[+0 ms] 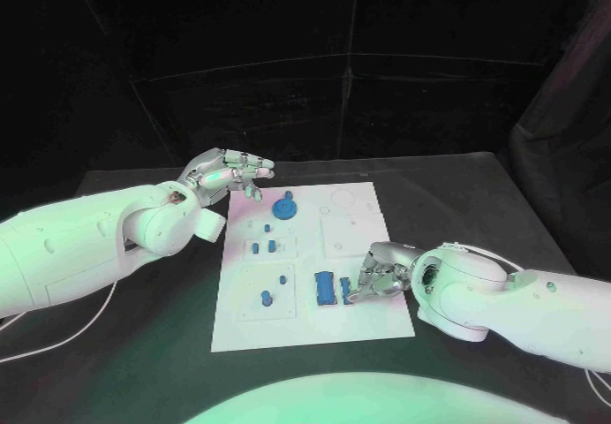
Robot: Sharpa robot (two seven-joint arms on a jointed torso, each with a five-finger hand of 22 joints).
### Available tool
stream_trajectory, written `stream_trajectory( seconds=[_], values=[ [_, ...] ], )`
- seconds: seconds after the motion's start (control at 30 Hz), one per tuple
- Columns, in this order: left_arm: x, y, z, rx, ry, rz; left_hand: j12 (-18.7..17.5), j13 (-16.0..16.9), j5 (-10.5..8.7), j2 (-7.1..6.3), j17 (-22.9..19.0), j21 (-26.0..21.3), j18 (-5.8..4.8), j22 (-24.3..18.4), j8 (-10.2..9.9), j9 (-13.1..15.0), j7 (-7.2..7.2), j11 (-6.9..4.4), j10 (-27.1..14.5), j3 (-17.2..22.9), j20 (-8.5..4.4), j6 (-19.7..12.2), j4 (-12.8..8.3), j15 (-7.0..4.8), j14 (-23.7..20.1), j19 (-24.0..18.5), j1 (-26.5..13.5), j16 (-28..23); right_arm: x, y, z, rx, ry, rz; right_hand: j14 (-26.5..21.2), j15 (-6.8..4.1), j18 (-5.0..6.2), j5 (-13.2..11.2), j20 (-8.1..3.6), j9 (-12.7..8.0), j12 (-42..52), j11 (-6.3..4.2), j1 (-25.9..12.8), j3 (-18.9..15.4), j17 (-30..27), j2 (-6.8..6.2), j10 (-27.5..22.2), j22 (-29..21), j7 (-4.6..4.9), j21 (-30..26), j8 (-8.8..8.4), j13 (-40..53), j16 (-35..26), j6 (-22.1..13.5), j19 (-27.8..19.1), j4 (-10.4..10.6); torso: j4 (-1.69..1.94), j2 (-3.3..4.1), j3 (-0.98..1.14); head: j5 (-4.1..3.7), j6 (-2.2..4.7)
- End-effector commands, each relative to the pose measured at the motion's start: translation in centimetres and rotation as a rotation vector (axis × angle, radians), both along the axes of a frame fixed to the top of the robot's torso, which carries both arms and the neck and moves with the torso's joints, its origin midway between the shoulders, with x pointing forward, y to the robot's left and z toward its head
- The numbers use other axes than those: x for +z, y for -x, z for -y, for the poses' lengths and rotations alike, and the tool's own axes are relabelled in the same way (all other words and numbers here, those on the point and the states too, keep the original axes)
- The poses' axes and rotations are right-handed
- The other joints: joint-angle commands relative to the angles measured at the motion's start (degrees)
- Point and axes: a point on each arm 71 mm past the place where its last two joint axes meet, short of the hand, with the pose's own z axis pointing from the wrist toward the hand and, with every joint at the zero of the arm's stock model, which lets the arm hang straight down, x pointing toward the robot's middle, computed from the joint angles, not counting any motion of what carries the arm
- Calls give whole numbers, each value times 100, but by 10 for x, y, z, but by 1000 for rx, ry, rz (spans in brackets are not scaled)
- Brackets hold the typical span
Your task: Assemble the parts on the task board
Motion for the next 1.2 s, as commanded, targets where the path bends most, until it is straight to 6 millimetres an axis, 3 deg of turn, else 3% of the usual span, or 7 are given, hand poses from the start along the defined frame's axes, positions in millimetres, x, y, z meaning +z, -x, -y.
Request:
stream_trajectory(
  seconds=[0.03,0.43,0.6,0.7,0.87,0.97,1.2],
  values=[
    [1,0,1,-10,5,-6,40,-6,30,-30,-9,-16,36,-10,35,3,4,-4,-49,28,-1,-49,-2,5,-23,-52,-38,33,-2,1,0,19,21,-11,344,-6,0,-18,3,-11,-47,20,66,-37,240,-43,-7,562,35,-41,-14,-19,-41,-38,-17,-55,-11,2,4,3,3],
    [1,0,0,-6,6,-1,40,-6,30,-30,-9,-16,36,-10,35,3,4,-4,-49,28,-1,-49,-2,5,-23,-52,-38,33,10,7,11,-23,-279,-32,294,74,64,-14,62,-62,-501,127,-42,-288,34,-106,-237,320,159,-245,-223,-285,-228,-403,-211,82,-7,-29,1,-17,78],
    [2,-2,1,-5,17,21,71,-2,18,-76,-25,-29,30,-26,61,5,8,4,-61,-41,19,-64,69,24,-33,-67,-176,41,26,-13,27,-82,-545,-7,-69,179,354,47,158,-103,-1741,240,474,-193,-1084,103,-888,-815,286,-1243,-344,-1122,-1338,-668,-1105,-186,-4,-98,-24,-59,248],
    [1,-4,0,12,42,26,126,8,21,-159,-93,-152,34,-107,104,9,-24,-17,-69,-218,50,-76,180,46,-190,-191,-359,-68,35,-36,43,-160,-707,19,-957,325,743,223,291,-177,-2413,415,870,-175,-3154,270,-1444,-2729,428,-3142,-393,-1690,-3702,-915,-2588,-386,-13,-178,-37,-55,366],
    [-1,-11,-5,67,93,33,66,-27,18,-164,-696,-972,23,-645,117,-7,-53,26,-92,-537,179,-150,309,159,-936,-935,-411,-1293,43,-74,68,-282,-919,61,-2159,858,692,145,697,-497,-3704,824,1325,-212,-4455,493,-1983,-3916,759,-4956,-398,-3213,-5883,-1291,-3555,-630,-20,-339,-65,-66,595],
    [-5,-18,-10,131,126,45,-219,-43,-3,-153,-1251,-1889,-84,-1232,0,-16,-77,114,-33,-703,428,-177,390,458,-1567,-1904,-409,-2550,44,-101,78,-338,-1022,105,-2619,1136,699,114,963,-780,-4127,950,1337,-255,-5273,602,-2032,-4542,730,-5827,-403,-4055,-6859,-1414,-3773,-832,-46,-437,-66,-44,773],
    [-14,-29,-15,237,141,71,-913,-42,8,-51,-1899,-2667,49,-1902,-307,-16,-193,252,-84,-913,836,-147,392,690,-1777,-2564,-219,-3870,42,-138,78,-382,-1111,173,-2380,1243,797,120,1229,-1382,-4411,1023,979,-335,-6479,838,-1893,-5511,652,-6944,-411,-5309,-7630,-1364,-3389,-1264,-53,-544,-35,-60,992]
  ],
)
